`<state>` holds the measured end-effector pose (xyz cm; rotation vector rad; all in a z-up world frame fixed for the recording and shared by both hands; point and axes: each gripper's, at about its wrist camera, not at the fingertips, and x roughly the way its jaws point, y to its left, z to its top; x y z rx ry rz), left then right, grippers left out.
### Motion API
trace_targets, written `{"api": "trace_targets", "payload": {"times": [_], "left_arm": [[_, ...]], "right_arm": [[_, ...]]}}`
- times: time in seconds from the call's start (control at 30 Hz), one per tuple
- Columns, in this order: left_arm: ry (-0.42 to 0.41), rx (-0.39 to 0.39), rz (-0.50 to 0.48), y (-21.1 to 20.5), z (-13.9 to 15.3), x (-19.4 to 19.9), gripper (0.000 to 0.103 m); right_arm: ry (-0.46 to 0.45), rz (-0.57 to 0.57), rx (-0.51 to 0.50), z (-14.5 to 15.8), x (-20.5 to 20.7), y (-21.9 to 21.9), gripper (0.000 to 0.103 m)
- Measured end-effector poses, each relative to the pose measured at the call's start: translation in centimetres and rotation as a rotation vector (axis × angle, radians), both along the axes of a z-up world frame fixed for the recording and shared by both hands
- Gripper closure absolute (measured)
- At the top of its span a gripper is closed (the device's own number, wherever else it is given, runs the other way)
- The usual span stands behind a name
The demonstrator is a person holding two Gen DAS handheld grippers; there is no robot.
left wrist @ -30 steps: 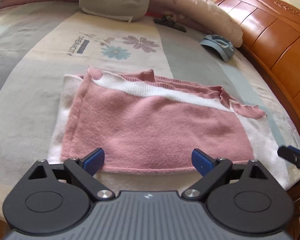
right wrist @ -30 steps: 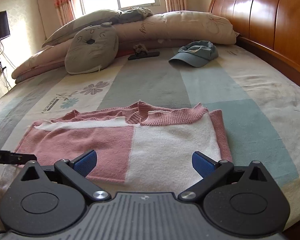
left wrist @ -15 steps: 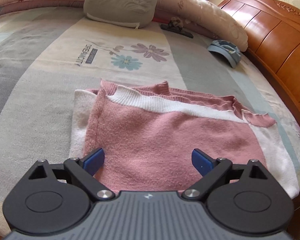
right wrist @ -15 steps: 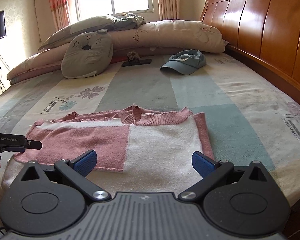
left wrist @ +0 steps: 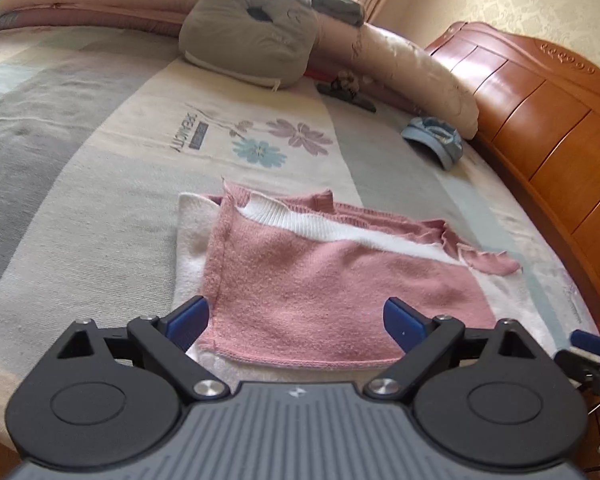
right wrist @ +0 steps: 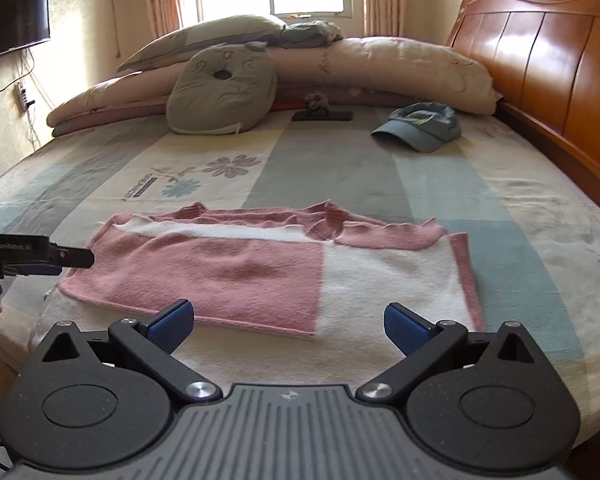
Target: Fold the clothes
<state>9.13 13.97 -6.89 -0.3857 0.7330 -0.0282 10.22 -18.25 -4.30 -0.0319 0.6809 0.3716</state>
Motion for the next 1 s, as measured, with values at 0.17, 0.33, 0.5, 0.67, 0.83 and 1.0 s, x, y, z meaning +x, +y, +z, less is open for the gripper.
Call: {"api": "trace_targets", "payload": {"times": [0.17, 0.33, 0.5, 0.67, 0.83, 1.0], "left_arm": [[-0.016, 0.011, 0.03, 0.7, 0.6, -1.9, 0.009], [-0.035, 0.004, 0.079, 2.5, 1.5, -2.8, 0.009], [-0.065, -0.006, 0.126, 4.2, 2.0, -3.5, 0.008], [-0.05, -0.016, 0.153, 5.7, 1.6, -3.8, 0.008], [-0.054, -0.071, 0.17, 7.0, 1.4, -4.1, 0.008], [-0.045, -0.087, 0.175, 7.6, 1.2, -3.9, 0.008]], "right_arm": [[0.034, 0.099, 0.021, -0.5, 1.1, 3.1, 0.0], [0.046, 0.26, 0.015, -0.9, 2.0, 7.3, 0.0], [0.057, 0.412, -0.006, -1.4, 3.3, 11.8, 0.0], [0.086, 0.501, 0.001, -2.2, 5.6, 15.6, 0.0], [0.122, 0.556, -0.066, -3.8, 7.8, 19.5, 0.0], [0.097, 0.546, -0.114, -5.4, 10.0, 21.5, 0.0]]}}
